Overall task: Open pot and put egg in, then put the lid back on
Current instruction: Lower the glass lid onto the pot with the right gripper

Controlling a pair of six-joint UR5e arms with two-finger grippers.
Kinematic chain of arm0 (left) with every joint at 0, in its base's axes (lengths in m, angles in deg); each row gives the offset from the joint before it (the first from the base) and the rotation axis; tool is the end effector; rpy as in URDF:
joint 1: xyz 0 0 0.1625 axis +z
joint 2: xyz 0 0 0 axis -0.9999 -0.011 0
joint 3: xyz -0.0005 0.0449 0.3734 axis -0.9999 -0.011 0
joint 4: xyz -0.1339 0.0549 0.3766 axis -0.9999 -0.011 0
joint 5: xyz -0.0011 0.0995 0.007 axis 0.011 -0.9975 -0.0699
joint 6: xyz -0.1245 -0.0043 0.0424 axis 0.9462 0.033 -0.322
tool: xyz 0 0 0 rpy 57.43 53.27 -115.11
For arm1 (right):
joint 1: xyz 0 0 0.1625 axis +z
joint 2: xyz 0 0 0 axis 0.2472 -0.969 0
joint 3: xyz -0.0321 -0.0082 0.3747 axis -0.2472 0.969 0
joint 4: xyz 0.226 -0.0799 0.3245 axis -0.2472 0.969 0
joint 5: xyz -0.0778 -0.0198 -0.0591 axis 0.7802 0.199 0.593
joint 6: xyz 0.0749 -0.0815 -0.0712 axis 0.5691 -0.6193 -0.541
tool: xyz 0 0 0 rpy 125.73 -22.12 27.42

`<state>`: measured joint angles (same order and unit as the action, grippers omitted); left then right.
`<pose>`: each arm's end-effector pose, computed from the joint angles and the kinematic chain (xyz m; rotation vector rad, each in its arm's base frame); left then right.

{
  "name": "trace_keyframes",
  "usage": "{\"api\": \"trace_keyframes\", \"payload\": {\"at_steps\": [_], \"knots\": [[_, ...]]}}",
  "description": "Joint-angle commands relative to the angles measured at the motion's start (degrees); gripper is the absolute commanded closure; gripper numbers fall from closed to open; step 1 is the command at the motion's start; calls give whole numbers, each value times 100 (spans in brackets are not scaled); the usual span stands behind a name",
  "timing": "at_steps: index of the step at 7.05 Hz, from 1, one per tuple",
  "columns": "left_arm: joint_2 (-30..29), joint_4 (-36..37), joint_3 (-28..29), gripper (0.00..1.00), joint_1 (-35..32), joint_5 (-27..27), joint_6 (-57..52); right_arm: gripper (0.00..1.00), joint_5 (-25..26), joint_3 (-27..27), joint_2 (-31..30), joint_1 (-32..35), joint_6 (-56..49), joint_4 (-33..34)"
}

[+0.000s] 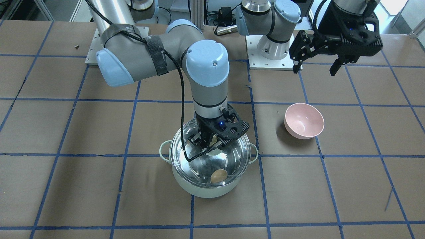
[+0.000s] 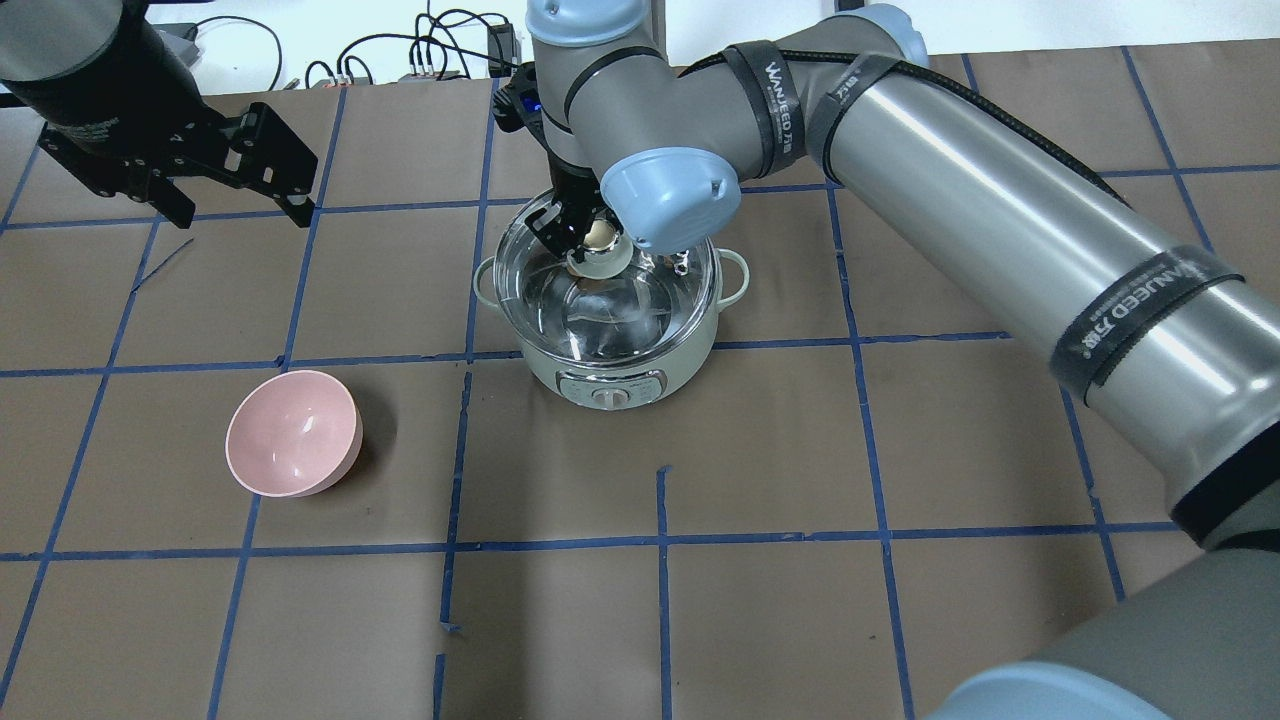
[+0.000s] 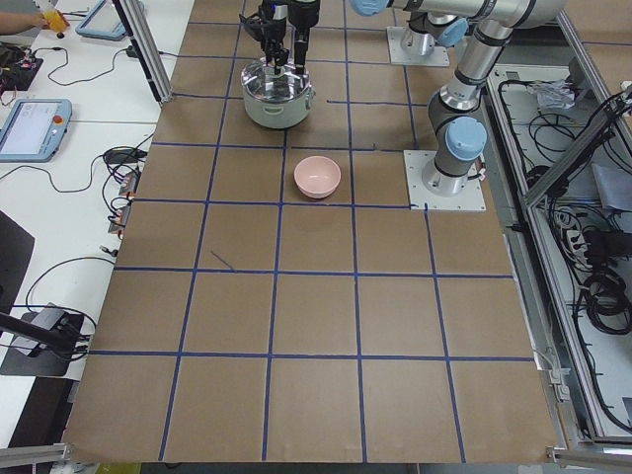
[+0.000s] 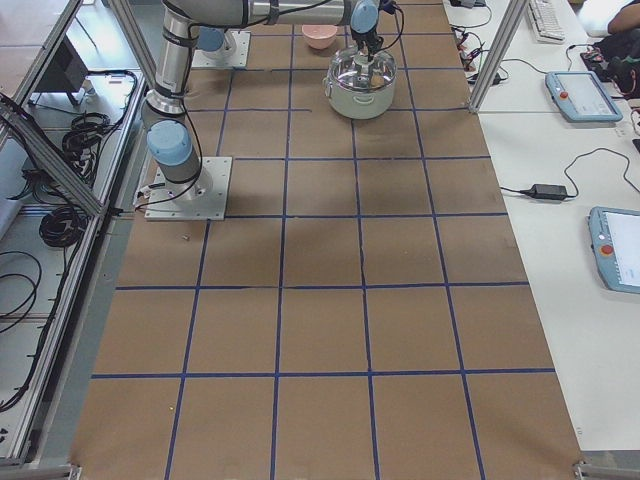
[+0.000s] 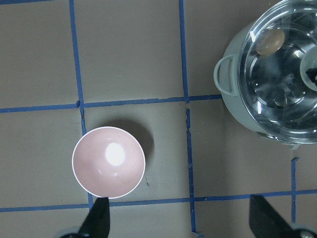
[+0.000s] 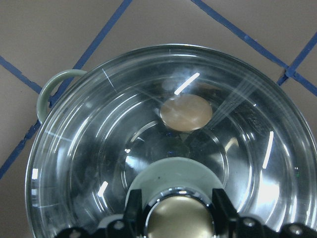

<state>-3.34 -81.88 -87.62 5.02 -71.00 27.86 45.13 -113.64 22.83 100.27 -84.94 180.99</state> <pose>-0.0876 -0.4722 0.4620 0.0792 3.1356 -0.0862 0.4018 -0.5433 0.2810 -0.9994 2.9071 -0.2108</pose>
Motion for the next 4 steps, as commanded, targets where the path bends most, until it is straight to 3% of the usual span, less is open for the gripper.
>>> {"api": "trace_keyframes", "payload": {"at_steps": [1,4], "knots": [[0,1,0,0,-3,-17,10,80,3,-232,-125,-15,-53,162],[0,1,-9,0,-3,-8,10,81,3,-241,-143,-41,-106,162]]}}
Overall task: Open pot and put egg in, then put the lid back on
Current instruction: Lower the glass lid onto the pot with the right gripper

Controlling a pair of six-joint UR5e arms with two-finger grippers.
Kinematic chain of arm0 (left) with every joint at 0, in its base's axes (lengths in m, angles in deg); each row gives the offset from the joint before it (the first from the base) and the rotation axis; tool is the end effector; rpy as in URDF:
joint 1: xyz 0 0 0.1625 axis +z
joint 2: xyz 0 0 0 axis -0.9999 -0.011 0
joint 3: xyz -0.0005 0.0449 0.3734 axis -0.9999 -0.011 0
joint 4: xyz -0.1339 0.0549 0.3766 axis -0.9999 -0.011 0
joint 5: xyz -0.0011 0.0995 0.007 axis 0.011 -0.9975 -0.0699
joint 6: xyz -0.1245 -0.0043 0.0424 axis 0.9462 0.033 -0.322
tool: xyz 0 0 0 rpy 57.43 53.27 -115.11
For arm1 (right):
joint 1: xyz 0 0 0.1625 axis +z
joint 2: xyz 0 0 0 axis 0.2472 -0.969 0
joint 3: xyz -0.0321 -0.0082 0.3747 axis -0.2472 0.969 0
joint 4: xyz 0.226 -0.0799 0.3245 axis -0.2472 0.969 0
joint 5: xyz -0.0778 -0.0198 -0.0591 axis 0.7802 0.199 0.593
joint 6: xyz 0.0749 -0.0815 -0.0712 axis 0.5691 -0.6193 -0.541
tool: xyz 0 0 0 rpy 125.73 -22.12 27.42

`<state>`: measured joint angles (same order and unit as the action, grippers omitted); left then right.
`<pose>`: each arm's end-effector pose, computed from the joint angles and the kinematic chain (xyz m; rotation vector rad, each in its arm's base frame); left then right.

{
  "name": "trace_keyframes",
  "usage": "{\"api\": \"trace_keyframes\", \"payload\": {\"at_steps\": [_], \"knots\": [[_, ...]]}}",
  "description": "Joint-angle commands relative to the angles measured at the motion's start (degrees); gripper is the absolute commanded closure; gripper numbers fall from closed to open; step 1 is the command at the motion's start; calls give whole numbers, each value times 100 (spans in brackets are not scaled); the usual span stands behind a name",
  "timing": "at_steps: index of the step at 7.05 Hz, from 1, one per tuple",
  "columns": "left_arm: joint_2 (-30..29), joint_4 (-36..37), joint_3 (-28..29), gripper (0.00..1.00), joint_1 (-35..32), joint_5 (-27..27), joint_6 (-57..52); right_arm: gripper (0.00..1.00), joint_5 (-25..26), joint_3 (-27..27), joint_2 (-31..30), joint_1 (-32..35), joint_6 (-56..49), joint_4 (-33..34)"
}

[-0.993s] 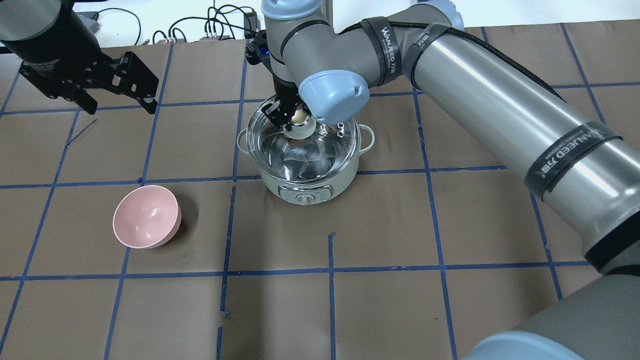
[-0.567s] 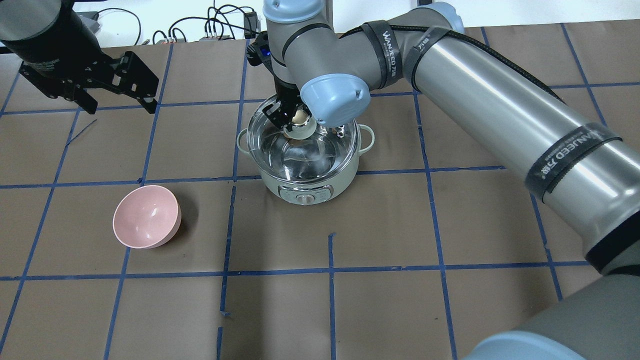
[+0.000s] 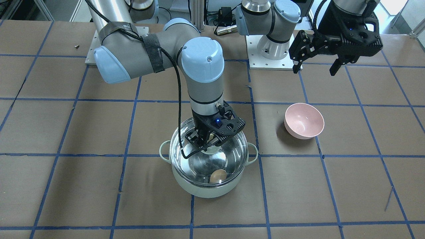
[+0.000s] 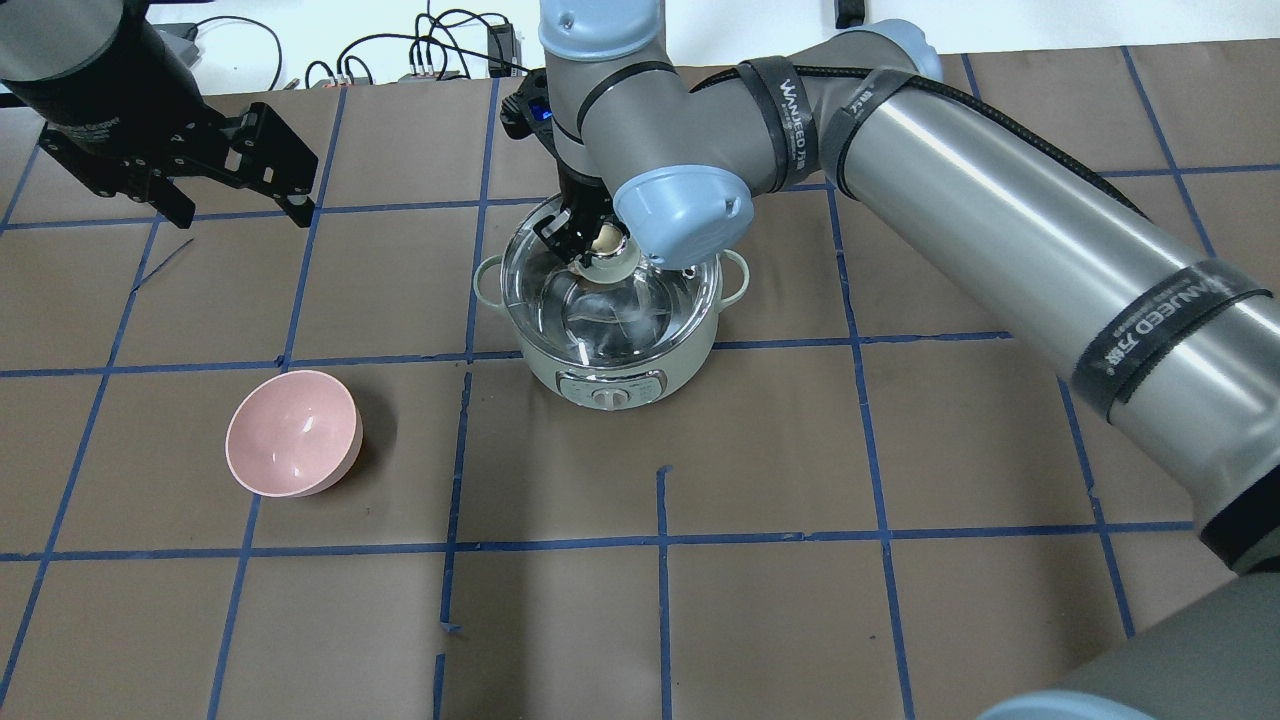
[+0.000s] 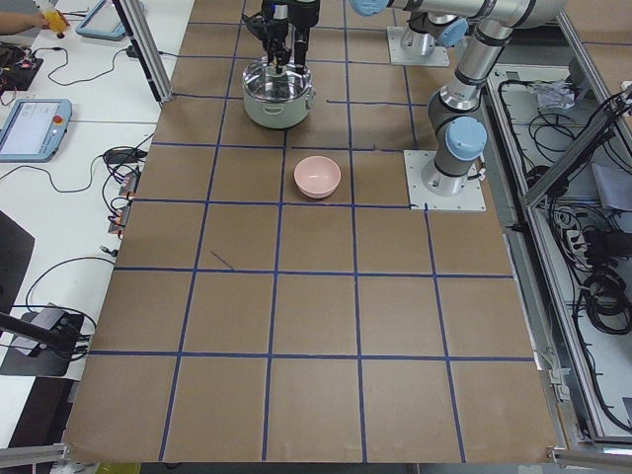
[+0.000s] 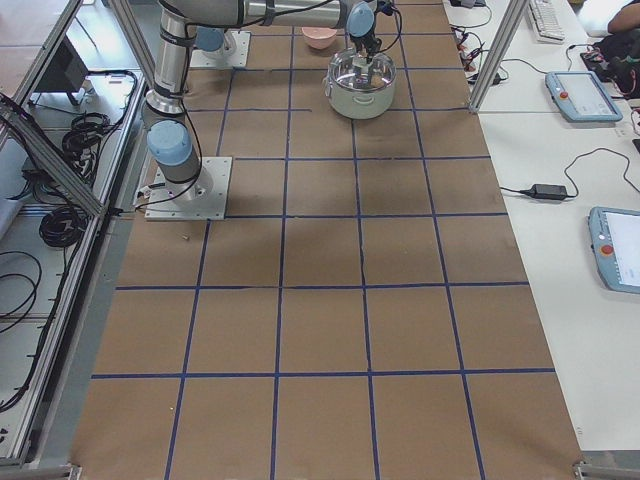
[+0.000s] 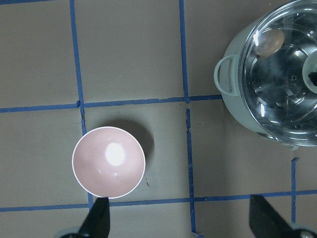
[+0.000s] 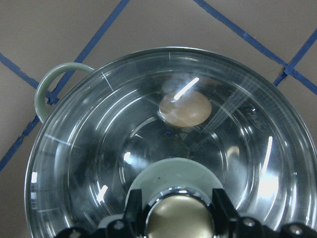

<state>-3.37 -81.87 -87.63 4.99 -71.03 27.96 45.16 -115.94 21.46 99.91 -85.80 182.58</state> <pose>-0.0878 -0.4723 0.4617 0.0773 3.1353 -0.0852 0.3949 -0.5382 0.2805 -1.0123 2.9022 -0.2295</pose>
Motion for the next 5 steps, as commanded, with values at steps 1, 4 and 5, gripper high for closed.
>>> {"api": "trace_keyframes", "payload": {"at_steps": [1,4,5], "knots": [[3,0,1,0,0,4,0,81,-9,-12,11,-14,-47,108],[-6,0,1,0,0,4,9,80,-9,6,47,-14,-47,188],[-6,0,1,0,-9,4,9,76,-9,-11,64,-14,-47,240]]}}
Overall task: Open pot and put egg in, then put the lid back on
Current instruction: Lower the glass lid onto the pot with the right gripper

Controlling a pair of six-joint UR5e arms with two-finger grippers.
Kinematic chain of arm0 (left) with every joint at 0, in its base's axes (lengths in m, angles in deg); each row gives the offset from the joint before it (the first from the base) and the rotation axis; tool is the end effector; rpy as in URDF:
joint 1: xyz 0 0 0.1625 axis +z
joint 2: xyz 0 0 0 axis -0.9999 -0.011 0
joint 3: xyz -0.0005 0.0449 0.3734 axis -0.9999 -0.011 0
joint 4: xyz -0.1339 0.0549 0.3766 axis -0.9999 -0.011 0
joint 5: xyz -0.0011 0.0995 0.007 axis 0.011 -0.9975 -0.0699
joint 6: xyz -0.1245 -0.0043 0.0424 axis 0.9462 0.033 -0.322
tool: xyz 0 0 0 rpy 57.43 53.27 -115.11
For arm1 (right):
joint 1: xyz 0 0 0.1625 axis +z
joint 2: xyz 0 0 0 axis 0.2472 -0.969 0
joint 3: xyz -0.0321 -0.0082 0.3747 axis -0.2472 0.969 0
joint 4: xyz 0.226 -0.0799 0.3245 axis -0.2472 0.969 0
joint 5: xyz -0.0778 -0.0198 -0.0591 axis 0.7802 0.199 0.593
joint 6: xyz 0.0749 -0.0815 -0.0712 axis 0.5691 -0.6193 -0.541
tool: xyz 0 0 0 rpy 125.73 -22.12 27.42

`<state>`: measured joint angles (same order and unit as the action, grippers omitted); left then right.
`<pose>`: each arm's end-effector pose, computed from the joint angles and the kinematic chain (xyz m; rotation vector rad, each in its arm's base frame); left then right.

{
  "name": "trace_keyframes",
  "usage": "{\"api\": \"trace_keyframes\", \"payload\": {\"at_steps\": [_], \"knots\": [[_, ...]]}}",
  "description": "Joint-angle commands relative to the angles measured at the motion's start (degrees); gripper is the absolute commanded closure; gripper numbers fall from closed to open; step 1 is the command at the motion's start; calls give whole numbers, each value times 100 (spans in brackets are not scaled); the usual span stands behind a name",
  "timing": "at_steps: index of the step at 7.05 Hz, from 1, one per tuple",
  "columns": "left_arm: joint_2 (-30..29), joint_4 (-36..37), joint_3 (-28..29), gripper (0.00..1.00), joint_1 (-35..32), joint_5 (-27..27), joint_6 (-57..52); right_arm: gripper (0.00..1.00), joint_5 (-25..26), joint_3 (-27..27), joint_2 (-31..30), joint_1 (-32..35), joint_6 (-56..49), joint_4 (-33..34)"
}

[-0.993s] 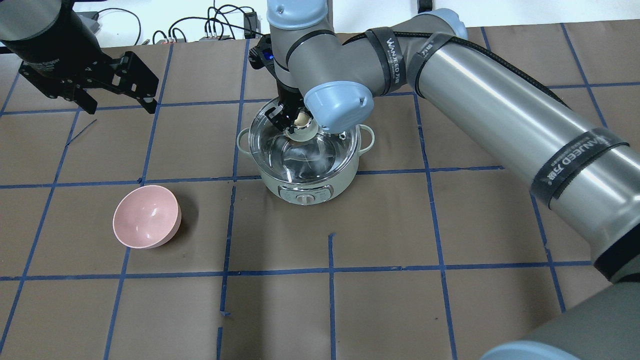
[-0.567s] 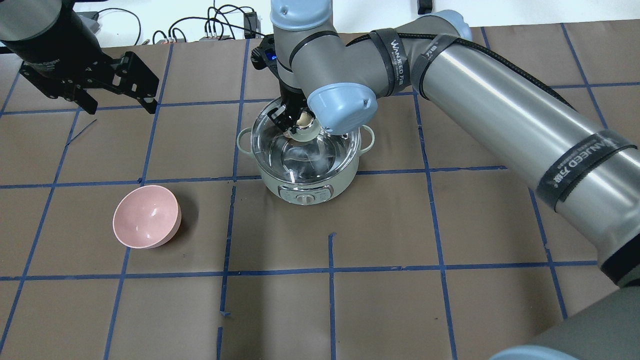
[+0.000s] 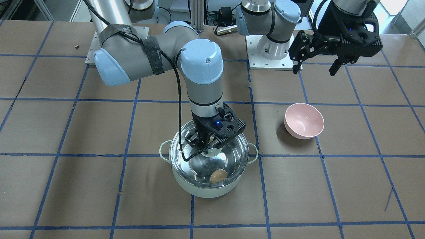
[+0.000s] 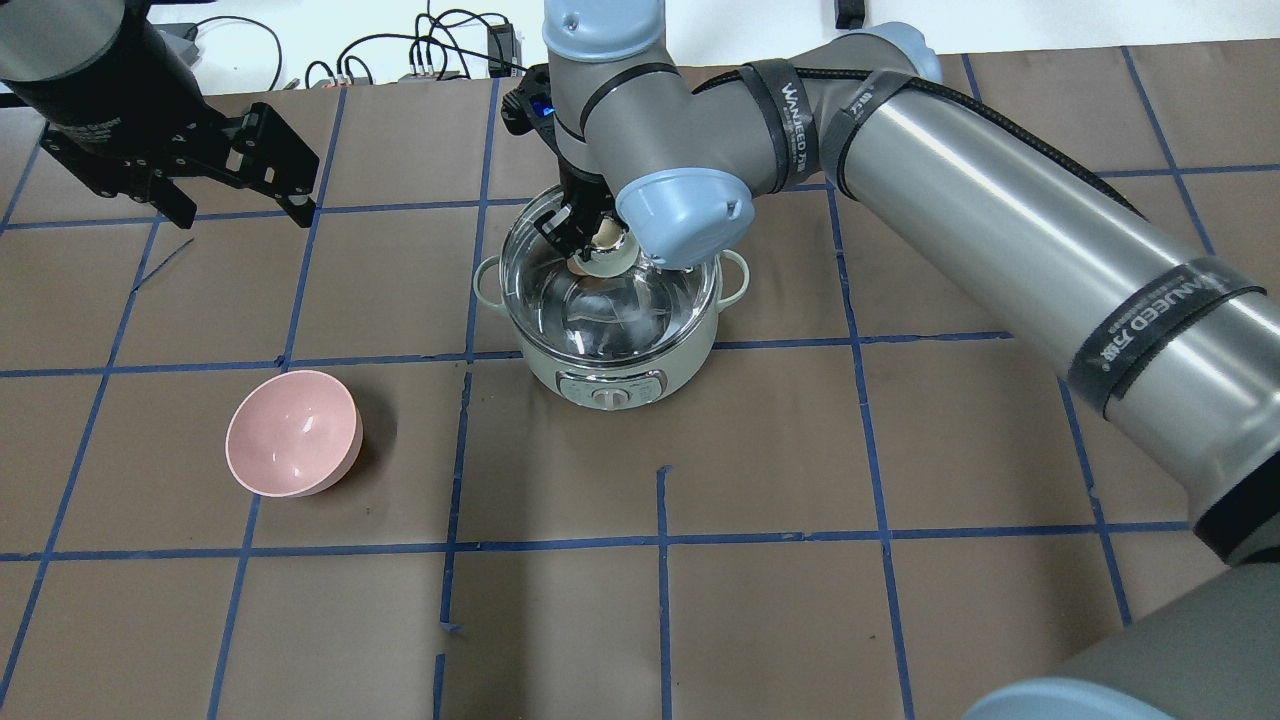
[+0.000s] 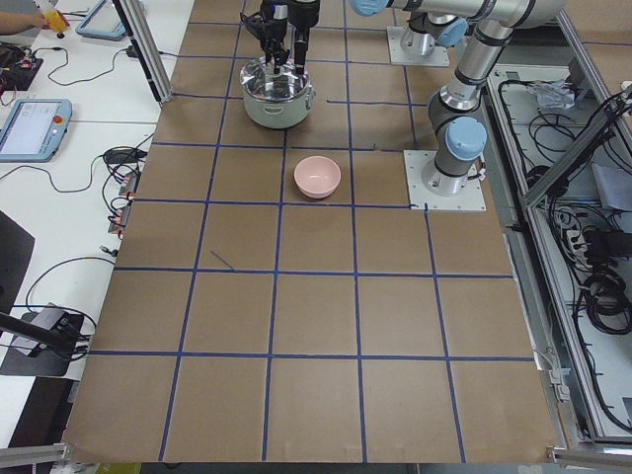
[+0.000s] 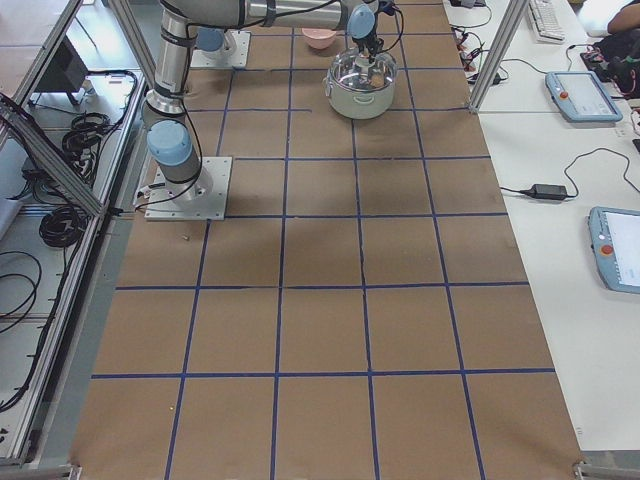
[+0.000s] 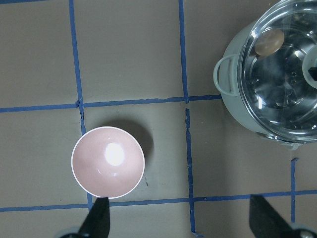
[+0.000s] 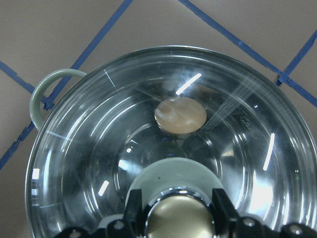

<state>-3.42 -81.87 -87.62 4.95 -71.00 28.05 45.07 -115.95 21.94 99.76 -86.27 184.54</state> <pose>-0.0881 -0.4726 0.4614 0.0759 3.1360 -0.0843 0.3956 -0.5436 0.2790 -1.0194 2.8933 -0.2689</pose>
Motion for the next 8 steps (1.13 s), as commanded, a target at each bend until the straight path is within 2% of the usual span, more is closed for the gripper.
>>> {"api": "trace_keyframes", "payload": {"at_steps": [1,3,4,8], "knots": [[-1,0,0,0,4,0,0,70,0,-36,16,1,-1,88],[-1,0,0,0,4,0,0,31,0,-54,7,1,26,114],[-1,0,0,0,4,0,0,26,0,-63,7,-8,17,106],[-1,9,0,0,13,0,0,24,-18,-107,-36,-25,52,106]]}}
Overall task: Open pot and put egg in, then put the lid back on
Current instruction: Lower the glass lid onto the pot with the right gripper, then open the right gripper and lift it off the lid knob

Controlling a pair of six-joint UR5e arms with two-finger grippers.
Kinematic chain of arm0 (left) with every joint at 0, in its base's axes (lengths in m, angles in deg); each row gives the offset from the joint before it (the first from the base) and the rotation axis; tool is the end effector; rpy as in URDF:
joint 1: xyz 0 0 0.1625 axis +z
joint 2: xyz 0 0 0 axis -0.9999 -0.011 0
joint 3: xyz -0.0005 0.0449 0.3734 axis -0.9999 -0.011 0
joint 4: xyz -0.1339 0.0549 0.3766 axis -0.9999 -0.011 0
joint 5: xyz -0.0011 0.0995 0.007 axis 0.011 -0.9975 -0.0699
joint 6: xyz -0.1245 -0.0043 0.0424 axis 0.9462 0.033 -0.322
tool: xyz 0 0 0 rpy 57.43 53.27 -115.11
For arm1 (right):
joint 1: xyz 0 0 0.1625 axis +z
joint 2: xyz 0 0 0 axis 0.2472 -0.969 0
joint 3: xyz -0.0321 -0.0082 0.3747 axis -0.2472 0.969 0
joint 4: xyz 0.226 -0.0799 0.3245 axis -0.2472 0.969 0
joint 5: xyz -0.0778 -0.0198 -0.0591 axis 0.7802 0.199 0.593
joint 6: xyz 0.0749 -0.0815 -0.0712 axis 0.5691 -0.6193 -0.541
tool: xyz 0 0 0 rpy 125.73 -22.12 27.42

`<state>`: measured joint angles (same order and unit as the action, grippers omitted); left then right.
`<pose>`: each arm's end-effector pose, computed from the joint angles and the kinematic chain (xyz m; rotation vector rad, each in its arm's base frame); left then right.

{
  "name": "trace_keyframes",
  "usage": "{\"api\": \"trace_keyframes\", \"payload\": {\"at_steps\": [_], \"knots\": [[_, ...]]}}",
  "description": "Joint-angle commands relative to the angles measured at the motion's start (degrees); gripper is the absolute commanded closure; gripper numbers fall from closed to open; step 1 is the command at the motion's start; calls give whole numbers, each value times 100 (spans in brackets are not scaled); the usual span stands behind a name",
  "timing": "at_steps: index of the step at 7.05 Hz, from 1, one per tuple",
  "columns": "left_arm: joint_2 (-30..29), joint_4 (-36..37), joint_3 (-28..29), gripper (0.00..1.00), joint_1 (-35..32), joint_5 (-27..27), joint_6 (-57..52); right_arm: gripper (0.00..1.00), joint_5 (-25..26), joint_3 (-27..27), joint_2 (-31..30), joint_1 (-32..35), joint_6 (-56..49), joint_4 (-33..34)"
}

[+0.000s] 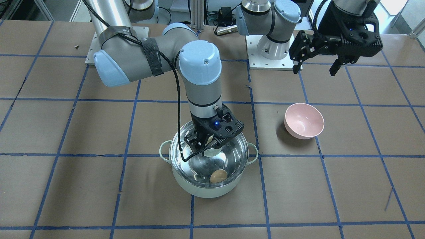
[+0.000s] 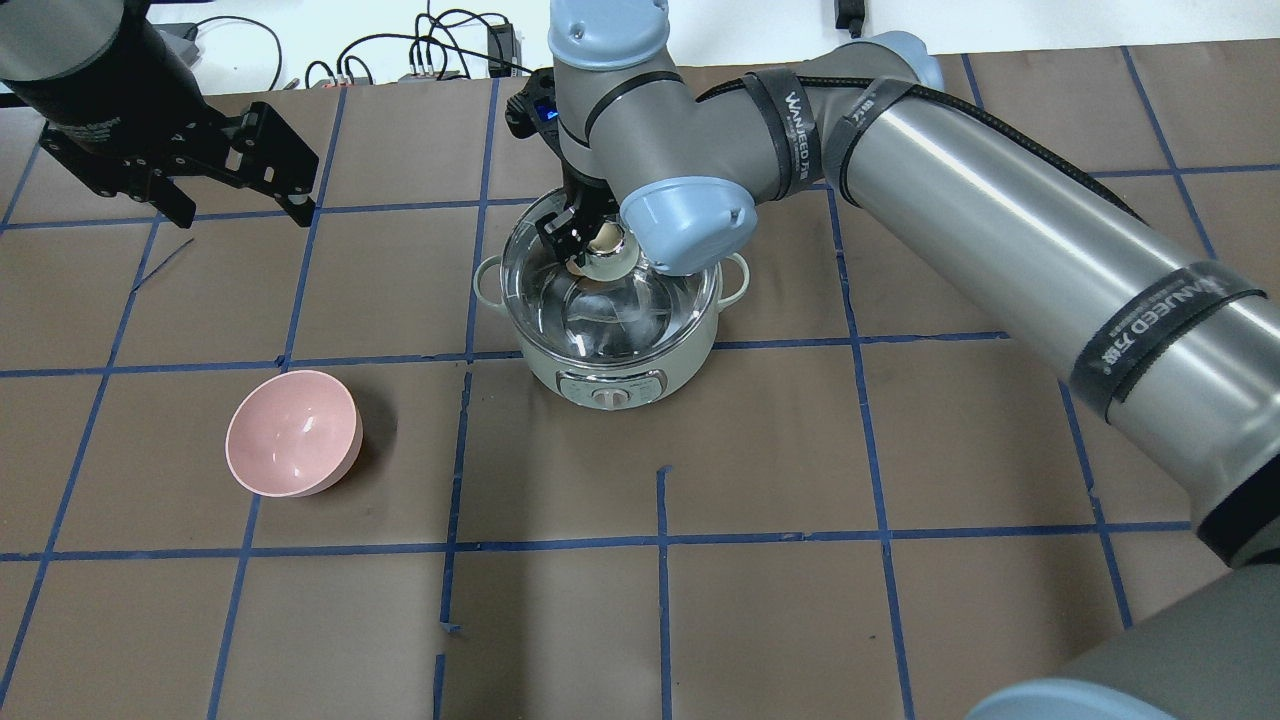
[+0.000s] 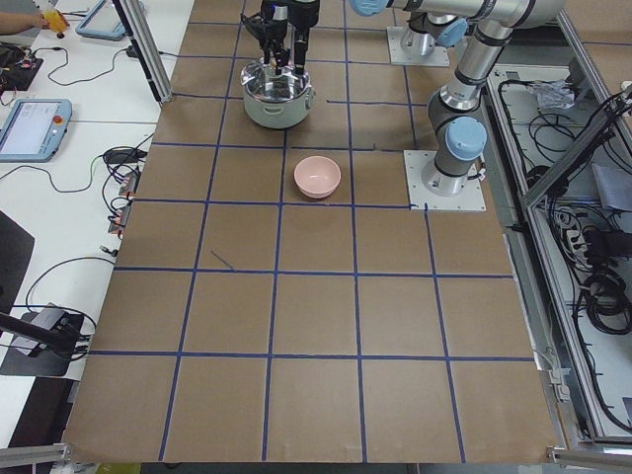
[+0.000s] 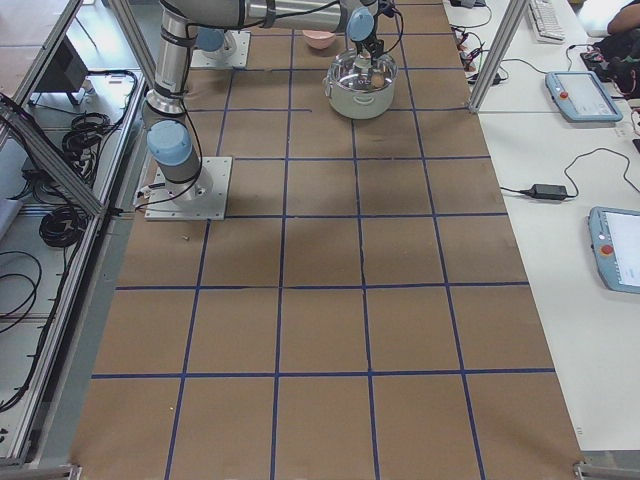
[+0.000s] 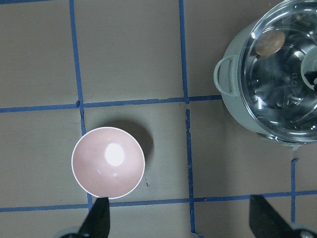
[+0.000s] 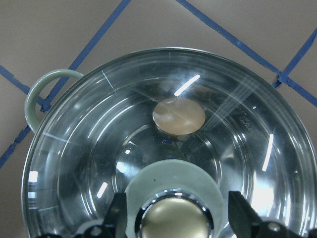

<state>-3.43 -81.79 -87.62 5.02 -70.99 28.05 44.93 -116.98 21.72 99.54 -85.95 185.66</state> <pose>-0.0875 -0.4729 0.4614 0.0740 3.1360 -0.0862 0.3929 -0.5429 0.2752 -1.0051 2.8944 -0.2765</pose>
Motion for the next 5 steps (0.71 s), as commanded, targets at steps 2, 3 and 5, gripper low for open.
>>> {"api": "trace_keyframes", "payload": {"at_steps": [2,3,5], "knots": [[0,0,0,0,6,0,0,0,49,14,-364,-134,143,-50],[0,0,0,0,-3,0,0,0,66,-4,-662,-335,178,-390],[0,0,0,0,-3,0,0,0,494,-31,-1749,-1324,188,-2220]]}}
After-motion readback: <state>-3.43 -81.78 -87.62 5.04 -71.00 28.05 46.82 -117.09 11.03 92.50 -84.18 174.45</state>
